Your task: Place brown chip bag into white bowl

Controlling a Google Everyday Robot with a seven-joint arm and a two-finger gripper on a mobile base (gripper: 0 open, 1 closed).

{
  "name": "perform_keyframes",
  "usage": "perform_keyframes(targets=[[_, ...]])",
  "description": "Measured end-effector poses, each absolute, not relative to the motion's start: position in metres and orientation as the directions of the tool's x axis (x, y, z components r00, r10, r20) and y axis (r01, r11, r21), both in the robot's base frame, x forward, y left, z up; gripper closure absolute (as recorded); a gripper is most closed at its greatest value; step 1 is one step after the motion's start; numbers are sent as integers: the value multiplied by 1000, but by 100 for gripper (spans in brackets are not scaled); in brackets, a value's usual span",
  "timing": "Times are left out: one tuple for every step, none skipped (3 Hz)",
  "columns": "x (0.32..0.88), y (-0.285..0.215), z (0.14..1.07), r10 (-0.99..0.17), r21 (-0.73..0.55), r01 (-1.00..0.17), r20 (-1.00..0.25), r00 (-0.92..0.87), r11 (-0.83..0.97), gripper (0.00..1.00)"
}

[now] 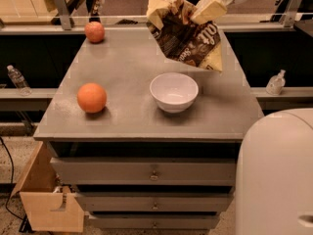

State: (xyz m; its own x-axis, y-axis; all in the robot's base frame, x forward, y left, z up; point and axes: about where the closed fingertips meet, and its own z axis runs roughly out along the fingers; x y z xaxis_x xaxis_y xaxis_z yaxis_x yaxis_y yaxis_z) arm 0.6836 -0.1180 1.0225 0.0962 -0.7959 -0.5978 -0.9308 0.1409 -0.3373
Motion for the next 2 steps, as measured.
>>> perform_keyframes(targets=[[682,-106,1017,-818,-323,-941,-565,106,101,100],[671,-91,1025,-849,-323,-945,-511,136,43,100]])
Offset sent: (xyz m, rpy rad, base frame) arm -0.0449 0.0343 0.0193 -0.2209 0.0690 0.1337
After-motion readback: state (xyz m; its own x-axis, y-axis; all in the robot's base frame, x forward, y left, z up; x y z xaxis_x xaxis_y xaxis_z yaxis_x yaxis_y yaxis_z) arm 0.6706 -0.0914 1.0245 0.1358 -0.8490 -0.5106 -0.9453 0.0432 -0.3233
